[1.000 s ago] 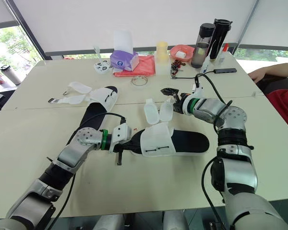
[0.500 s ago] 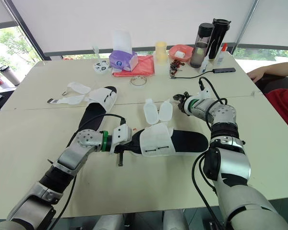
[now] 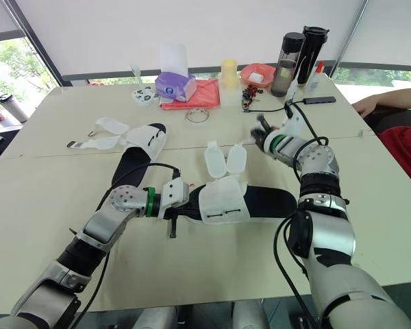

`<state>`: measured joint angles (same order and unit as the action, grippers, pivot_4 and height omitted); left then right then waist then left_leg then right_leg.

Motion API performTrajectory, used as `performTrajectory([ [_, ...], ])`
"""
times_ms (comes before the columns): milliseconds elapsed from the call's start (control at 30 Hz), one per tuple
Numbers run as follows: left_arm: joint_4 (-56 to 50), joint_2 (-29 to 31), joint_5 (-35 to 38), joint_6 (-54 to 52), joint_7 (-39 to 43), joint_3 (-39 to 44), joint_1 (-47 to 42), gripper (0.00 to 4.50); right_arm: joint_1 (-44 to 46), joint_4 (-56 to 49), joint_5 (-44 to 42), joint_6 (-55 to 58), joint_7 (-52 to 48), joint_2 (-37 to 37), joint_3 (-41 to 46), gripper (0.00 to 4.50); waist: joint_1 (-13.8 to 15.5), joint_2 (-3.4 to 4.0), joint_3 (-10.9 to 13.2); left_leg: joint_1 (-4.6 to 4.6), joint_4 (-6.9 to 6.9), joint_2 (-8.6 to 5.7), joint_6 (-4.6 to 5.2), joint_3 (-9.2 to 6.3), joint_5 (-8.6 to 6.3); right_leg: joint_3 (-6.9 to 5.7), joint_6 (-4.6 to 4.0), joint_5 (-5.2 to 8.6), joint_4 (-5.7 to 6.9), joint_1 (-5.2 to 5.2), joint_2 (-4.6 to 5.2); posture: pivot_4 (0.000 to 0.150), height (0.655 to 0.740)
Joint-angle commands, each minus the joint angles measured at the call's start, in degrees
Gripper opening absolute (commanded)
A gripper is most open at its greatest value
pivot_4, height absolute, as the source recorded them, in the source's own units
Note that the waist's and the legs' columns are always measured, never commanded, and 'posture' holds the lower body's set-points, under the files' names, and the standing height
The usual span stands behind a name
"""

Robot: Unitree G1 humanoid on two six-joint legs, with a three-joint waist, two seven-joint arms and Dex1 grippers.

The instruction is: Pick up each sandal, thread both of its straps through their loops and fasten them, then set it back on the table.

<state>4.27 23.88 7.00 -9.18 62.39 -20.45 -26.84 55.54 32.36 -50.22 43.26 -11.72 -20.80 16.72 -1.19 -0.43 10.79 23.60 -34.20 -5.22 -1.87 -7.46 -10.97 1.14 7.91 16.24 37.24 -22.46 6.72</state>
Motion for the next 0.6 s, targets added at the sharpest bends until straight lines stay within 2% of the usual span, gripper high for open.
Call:
performTrajectory([
  [33, -0.02, -0.5, -0.1, -0.04, 0.64, -1.16, 0.87, 0.0, -5.79, -18.44, 3.21, -6.35, -16.48, -1.72, -6.12, 0.02, 0.27, -0.02, -0.01, 0.0, 0.01, -0.01, 0.0, -0.06, 0.0, -0.04, 0.01, 0.0, -0.02, 0.02, 0.0, 0.15, 0.74],
  [100, 0.18, -0.57, -0.03, -0.06, 0.84, -1.05, 0.84, 0.0, -10.33, -26.78, 4.42, -8.71, -24.43, -3.24, -9.35, 0.02, 0.24, -0.02, -0.01, 0.0, 0.0, -0.01, 0.0, -0.08, -0.01, -0.05, 0.03, 0.01, -0.02, 0.04, -0.01, 0.15, 0.74],
  [233, 0.35, -0.56, 0.38, -0.54, 1.15, -0.76, 0.9, 0.0, -23.62, -43.87, 11.93, -18.79, -41.68, -10.88, -18.41, 0.02, 0.42, -0.04, -0.01, 0.01, -0.01, -0.04, -0.02, -0.11, -0.01, -0.06, 0.06, 0.01, -0.06, 0.06, 0.01, 0.15, 0.74],
  [433, -0.13, 0.07, 0.9, -1.26, 1.57, -0.31, 1.73, 0.0, -37.18, -57.09, 11.14, -18.71, -45.74, -16.95, -16.7, 0.02, 0.37, -0.08, 0.0, 0.0, -0.03, -0.01, -0.03, -0.09, -0.03, -0.04, 0.07, 0.03, -0.09, 0.06, 0.05, 0.15, 0.74],
  [533, -0.21, 0.1, 1.13, -1.53, 1.7, -0.24, 1.91, 0.0, -44.14, -60.36, 15.53, -21.99, -49.49, -21.75, -18.01, 1.0, 0.68, -0.14, -0.02, -0.01, -0.05, 0.02, -0.04, -0.1, -0.03, -0.05, 0.07, 0.04, -0.17, 0.11, 0.05, 0.15, 0.74],
  [567, -0.23, 0.04, 1.23, -1.67, 1.74, -0.21, 1.89, 0.0, -45.44, -60.75, 16.09, -22.77, -49.63, -22.06, -18.11, 1.4, 0.67, -0.16, -0.02, -0.01, -0.05, 0.02, -0.04, -0.12, -0.03, -0.08, 0.07, 0.05, -0.19, 0.15, 0.05, 0.15, 0.74],
  [600, -0.23, 0.03, 1.3, -1.74, 1.8, -0.15, 1.9, 0.0, -46.13, -60.97, 16.27, -23.15, -49.51, -22.01, -18.08, 2.01, 0.67, -0.16, -0.02, 0.0, -0.05, 0.01, -0.04, -0.11, -0.04, -0.08, 0.06, 0.04, -0.24, 0.14, 0.06, 0.15, 0.74],
])
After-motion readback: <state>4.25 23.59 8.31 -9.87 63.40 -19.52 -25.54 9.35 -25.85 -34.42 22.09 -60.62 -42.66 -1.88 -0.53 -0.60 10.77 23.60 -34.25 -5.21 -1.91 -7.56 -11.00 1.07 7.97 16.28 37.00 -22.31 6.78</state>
